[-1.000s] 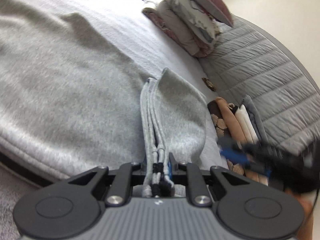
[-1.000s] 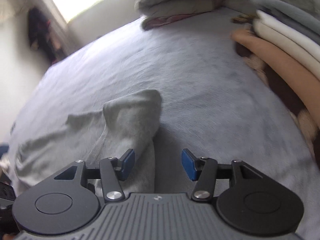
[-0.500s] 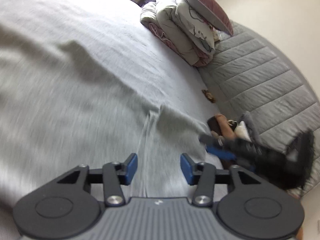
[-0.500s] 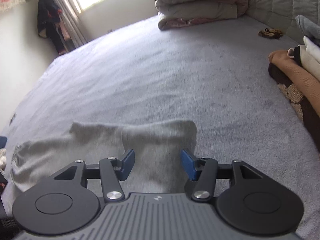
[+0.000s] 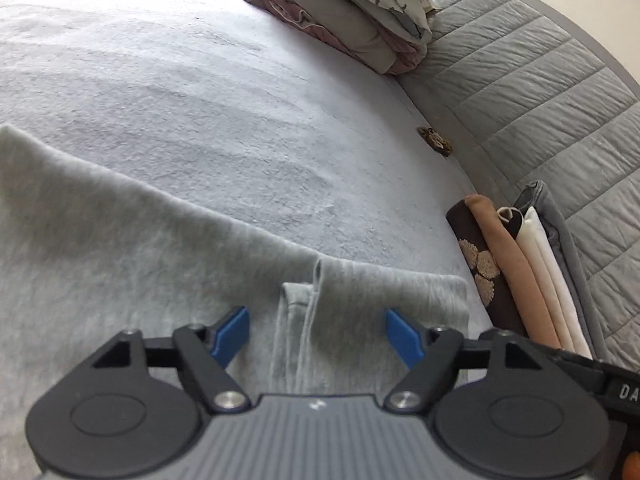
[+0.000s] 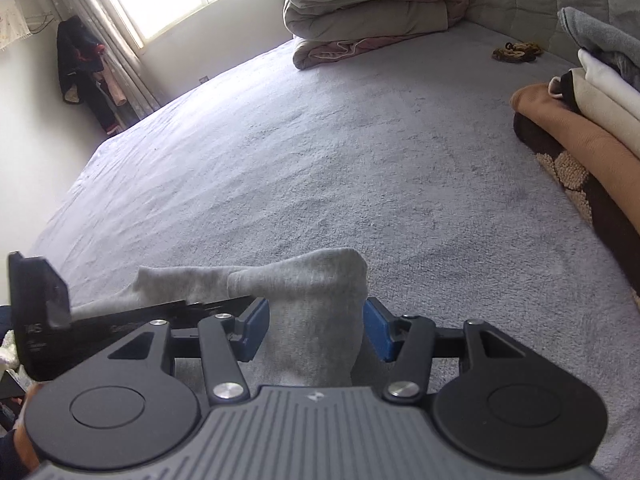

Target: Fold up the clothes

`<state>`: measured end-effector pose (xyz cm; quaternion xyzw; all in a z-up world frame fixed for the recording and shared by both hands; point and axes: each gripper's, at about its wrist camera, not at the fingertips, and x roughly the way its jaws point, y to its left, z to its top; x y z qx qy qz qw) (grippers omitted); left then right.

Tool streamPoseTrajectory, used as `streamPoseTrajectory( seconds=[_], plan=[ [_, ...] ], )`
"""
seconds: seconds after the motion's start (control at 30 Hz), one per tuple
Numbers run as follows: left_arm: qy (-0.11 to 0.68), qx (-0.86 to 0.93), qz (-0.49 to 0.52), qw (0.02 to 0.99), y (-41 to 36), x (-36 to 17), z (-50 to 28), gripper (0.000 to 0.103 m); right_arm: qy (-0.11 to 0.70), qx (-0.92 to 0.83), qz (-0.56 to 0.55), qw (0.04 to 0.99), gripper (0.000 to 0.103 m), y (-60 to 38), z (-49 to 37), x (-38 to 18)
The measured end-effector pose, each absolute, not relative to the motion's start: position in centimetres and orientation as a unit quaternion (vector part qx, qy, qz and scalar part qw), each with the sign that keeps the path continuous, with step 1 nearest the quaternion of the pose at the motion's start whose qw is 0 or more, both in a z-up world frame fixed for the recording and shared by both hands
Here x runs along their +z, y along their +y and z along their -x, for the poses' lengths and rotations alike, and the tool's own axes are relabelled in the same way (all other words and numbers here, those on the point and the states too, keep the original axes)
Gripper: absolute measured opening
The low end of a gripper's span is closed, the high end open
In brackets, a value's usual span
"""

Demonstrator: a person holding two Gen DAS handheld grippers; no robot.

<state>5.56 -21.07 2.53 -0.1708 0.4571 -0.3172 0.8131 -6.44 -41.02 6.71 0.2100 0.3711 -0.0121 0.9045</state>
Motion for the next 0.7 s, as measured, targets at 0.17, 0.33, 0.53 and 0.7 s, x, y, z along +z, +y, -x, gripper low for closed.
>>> streamPoseTrajectory(
  seconds=[0.17,0.33,0.53,0.7],
  plan=[
    [0.451,-0.321,0.155,0.818,-22.4,2.8,-5.6,0.046,0.384,-0.001,-0.206,0.9,0.056,-40.5,6.2,6.4],
    [0.436,-0.298,0.19,0.828,-21.0,3.3,-5.4,0.009,0.384,-0.004,-0.206,0.9,0.056,-40.6,6.4,6.3],
    [0.407,-0.278,0.231,0.839,-18.5,5.1,-5.0,0.009,0.378,-0.001,-0.207,0.902,0.056,-40.5,6.6,6.5],
    [0.424,-0.242,0.228,0.842,-17.9,4.3,-5.6,0.009,0.386,0.009,-0.201,0.9,0.056,-39.7,6.5,6.2]
  ],
)
